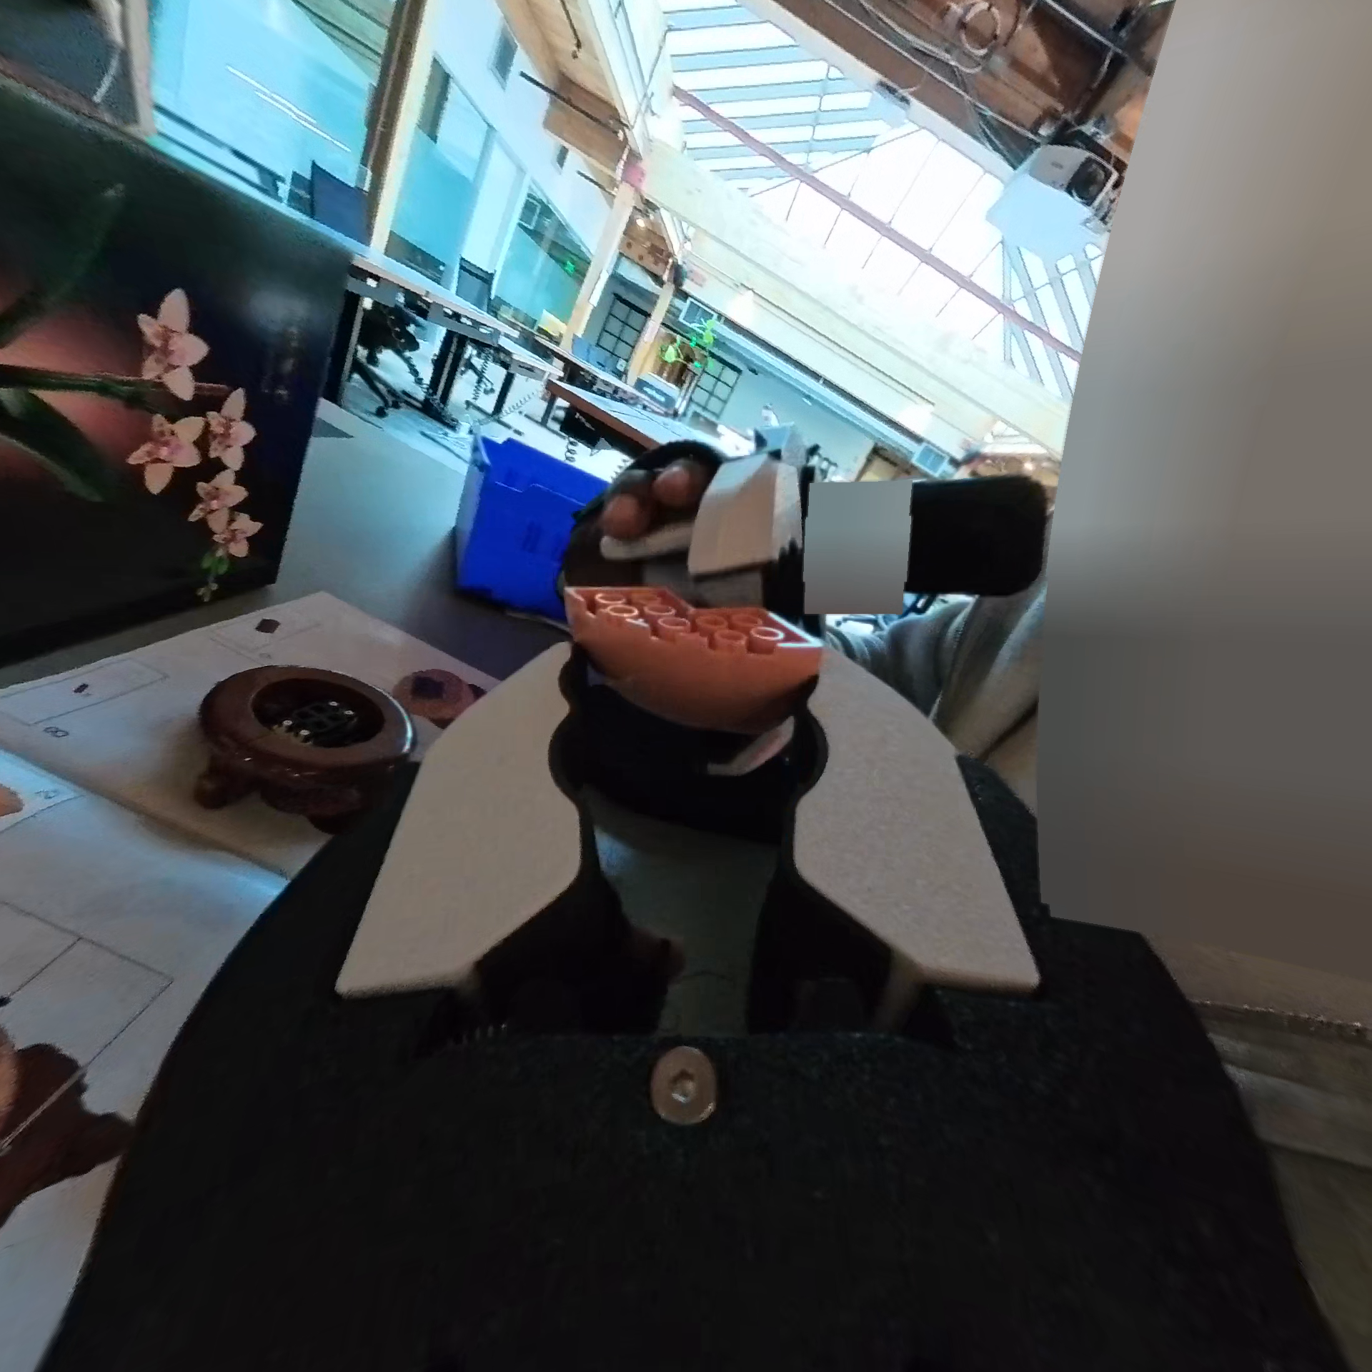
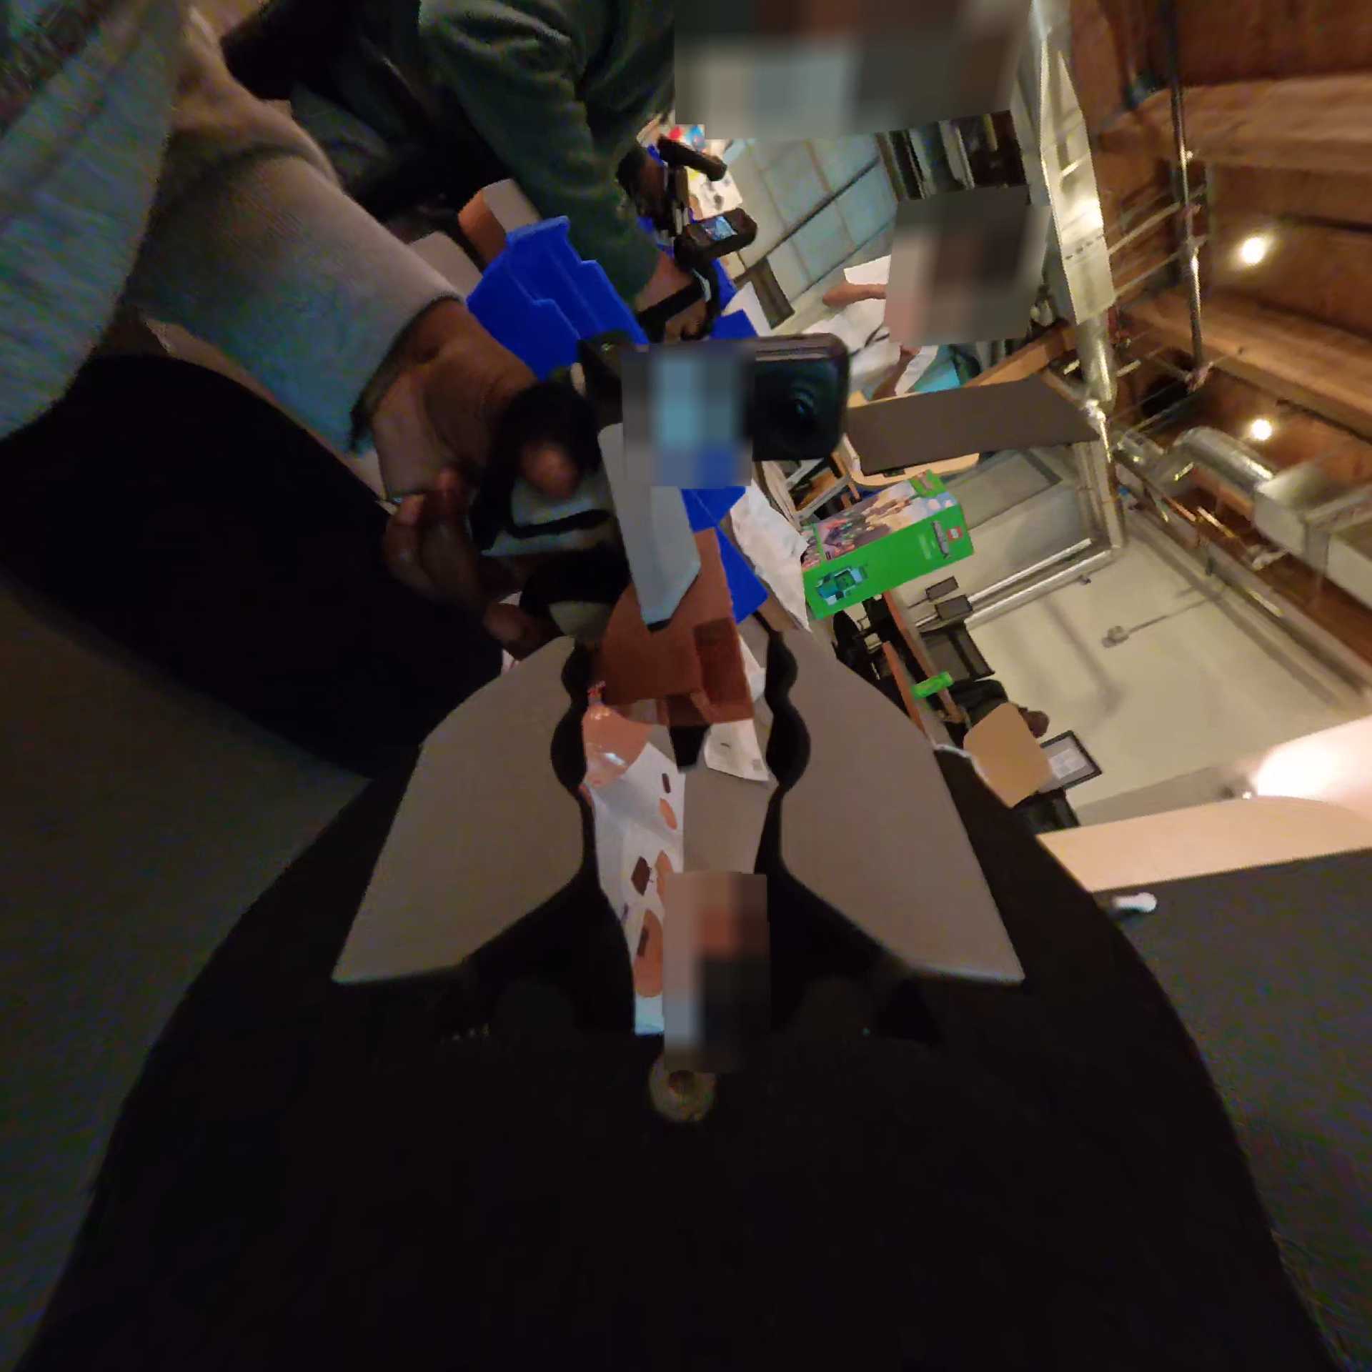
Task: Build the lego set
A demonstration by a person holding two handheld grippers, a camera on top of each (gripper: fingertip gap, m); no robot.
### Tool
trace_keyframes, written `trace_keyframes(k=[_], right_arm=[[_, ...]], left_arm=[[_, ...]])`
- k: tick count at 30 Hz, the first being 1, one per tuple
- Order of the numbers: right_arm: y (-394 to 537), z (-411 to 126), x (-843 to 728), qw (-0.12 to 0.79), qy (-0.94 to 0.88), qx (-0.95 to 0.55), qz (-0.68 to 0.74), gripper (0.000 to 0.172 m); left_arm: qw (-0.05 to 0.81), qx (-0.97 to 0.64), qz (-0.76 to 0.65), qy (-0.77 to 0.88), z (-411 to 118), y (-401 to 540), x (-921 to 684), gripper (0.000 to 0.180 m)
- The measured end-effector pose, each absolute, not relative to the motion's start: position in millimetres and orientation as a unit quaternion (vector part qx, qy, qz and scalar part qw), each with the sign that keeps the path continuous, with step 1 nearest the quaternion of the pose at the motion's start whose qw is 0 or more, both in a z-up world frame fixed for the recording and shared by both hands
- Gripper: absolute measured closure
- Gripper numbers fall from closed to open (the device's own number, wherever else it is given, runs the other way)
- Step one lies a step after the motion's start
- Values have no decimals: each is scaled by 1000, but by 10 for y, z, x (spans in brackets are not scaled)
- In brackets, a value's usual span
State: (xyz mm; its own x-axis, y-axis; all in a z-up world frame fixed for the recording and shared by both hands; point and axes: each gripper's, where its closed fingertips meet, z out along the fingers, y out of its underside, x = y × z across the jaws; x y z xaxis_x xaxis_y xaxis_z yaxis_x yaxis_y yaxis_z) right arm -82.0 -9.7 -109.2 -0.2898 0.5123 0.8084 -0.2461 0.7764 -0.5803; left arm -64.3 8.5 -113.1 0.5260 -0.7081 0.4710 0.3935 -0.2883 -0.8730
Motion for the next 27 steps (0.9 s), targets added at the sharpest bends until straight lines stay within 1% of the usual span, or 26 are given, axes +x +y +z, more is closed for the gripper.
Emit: trace_keyframes(k=[2,7,8,9,10,12,13,14,16,18,21,23,25,27], right_arm=[[-39,-1065,-803,595,-722,-112,336,123],[-55,-1184,-839,610,-732,-100,288,126],[-56,-1187,-858,614,-730,-99,283,133],[-46,-1186,-869,618,-729,-100,279,137],[-38,-1182,-866,616,-728,-103,283,146],[-26,-1153,-860,589,-720,-147,337,146],[5,-1122,-853,563,-710,-185,382,146],[46,-1106,-850,520,-697,-233,436,146],[113,-1109,-853,389,-644,-349,558,147],[82,-1150,-829,204,-563,-444,666,147],[-1,-1181,-764,-44,-419,-509,750,147],[-57,-1249,-742,-138,-369,-529,752,147],[-78,-1283,-731,-192,-334,-536,751,147],[-67,-1306,-736,-227,-305,-542,750,147]], left_arm=[[586,-650,-473,104,-1142,97,-702,128],[572,-652,-489,93,-1177,101,-704,129],[567,-655,-490,98,-1188,104,-674,129],[565,-655,-493,101,-1189,107,-650,129],[568,-651,-494,97,-1171,118,-660,129],[566,-655,-488,111,-1167,111,-667,128],[568,-660,-473,132,-1178,93,-660,123],[576,-665,-453,147,-1182,86,-669,108],[599,-682,-376,186,-1245,97,-725,100],[629,-695,-258,234,-1327,140,-815,99],[656,-675,-129,314,-1380,145,-820,107],[658,-659,-84,353,-1413,132,-775,111],[663,-638,-70,385,-1417,86,-701,113],[666,-629,-62,396,-1417,66,-669,117]])
